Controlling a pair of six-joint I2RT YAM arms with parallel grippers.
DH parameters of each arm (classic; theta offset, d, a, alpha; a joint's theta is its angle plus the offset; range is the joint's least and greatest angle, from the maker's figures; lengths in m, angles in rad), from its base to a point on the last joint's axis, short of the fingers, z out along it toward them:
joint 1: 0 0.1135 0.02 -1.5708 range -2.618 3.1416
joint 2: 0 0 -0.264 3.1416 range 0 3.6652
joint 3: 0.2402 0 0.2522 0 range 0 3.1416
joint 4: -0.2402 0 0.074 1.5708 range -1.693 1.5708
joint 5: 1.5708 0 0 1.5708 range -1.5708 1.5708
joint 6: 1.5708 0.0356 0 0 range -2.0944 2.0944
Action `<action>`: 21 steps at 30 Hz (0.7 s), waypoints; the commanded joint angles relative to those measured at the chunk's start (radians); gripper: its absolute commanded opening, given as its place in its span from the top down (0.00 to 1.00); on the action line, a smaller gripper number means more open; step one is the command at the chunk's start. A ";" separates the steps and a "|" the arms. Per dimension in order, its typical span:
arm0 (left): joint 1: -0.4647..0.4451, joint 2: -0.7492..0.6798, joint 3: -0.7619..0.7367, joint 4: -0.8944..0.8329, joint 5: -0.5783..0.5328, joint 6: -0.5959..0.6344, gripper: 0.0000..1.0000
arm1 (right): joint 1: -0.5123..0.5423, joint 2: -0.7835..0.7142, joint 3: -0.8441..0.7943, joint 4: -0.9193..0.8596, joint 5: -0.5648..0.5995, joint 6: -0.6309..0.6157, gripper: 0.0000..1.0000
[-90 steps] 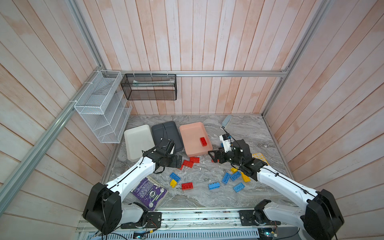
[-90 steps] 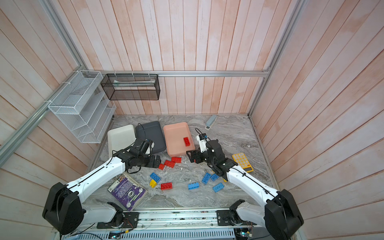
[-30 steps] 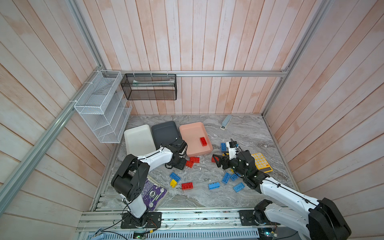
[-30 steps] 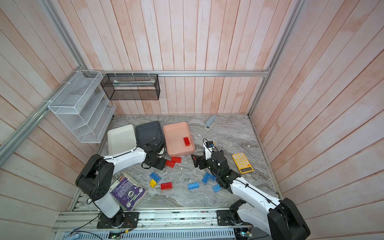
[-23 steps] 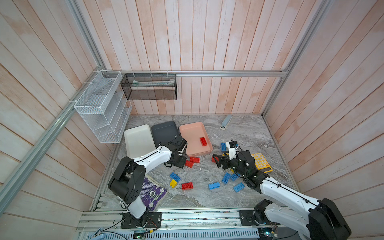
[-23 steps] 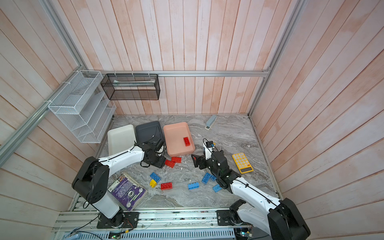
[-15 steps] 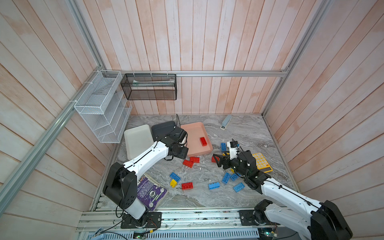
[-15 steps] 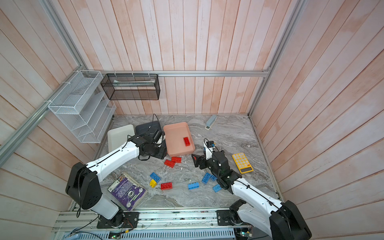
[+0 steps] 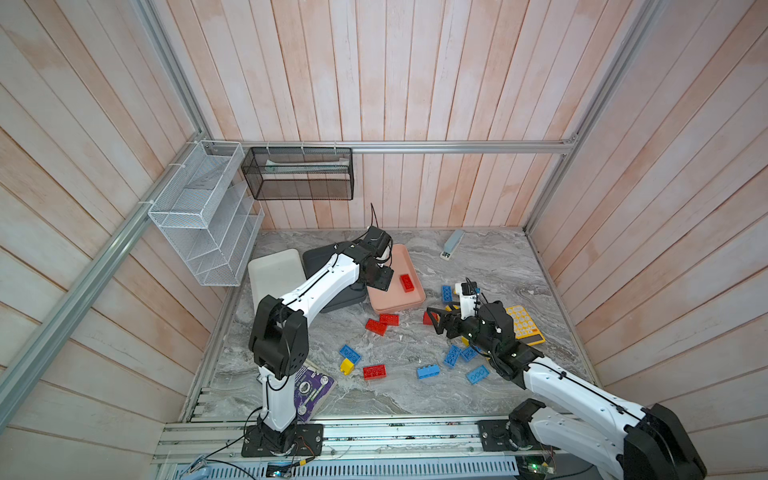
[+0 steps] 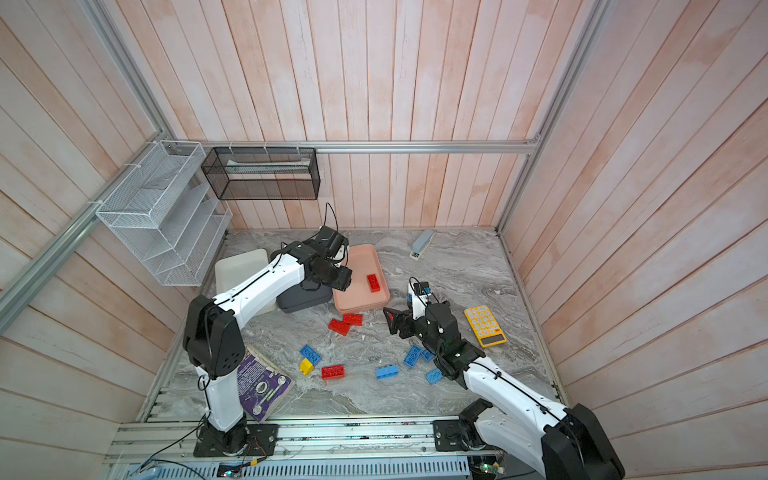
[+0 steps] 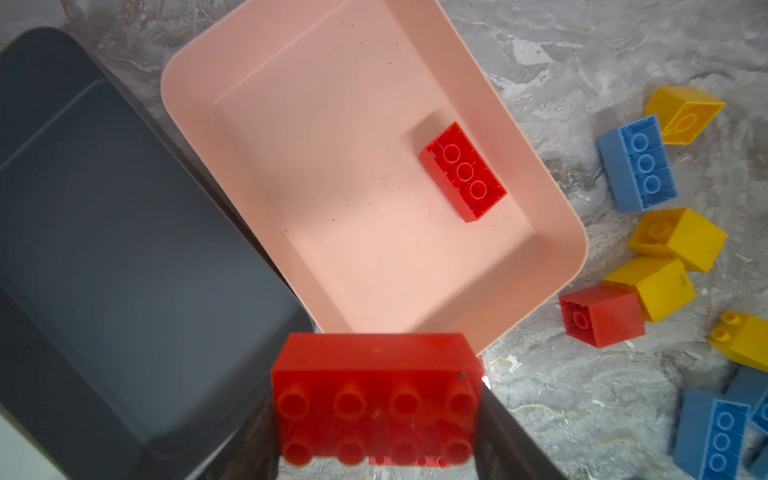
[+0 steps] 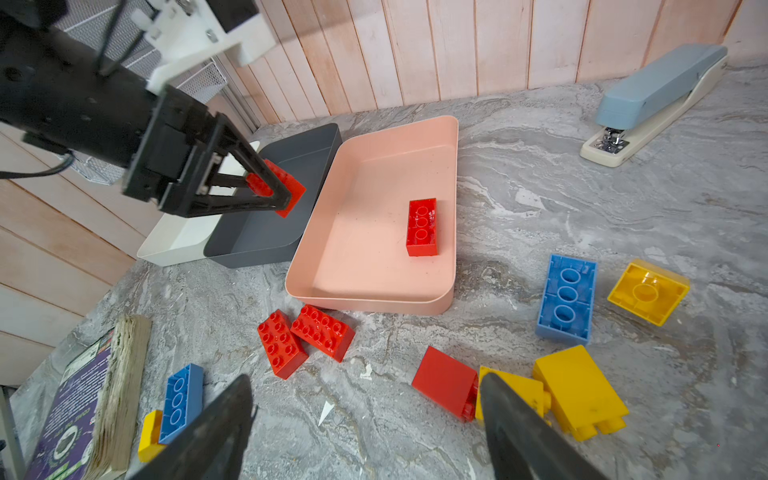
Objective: Sort the legos into containers by color
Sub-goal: 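Lift the red brick into the pink tray and open the left gripper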
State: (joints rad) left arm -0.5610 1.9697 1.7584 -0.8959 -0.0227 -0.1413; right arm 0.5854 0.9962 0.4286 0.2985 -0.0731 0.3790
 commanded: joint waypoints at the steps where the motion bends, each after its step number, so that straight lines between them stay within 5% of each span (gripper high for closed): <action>1: 0.006 0.065 0.076 -0.025 0.012 0.020 0.38 | -0.004 -0.013 -0.011 0.007 -0.001 0.014 0.14; 13: 0.023 0.239 0.269 -0.064 0.041 0.016 0.36 | -0.004 -0.018 -0.017 0.005 0.002 0.015 0.14; 21: 0.023 0.216 0.301 -0.093 0.015 0.011 0.11 | -0.005 -0.023 -0.010 -0.011 -0.002 0.008 0.15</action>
State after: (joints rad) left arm -0.5415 2.1983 2.0243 -0.9615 0.0017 -0.1352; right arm 0.5854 0.9874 0.4194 0.2974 -0.0727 0.3897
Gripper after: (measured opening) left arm 0.876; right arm 0.856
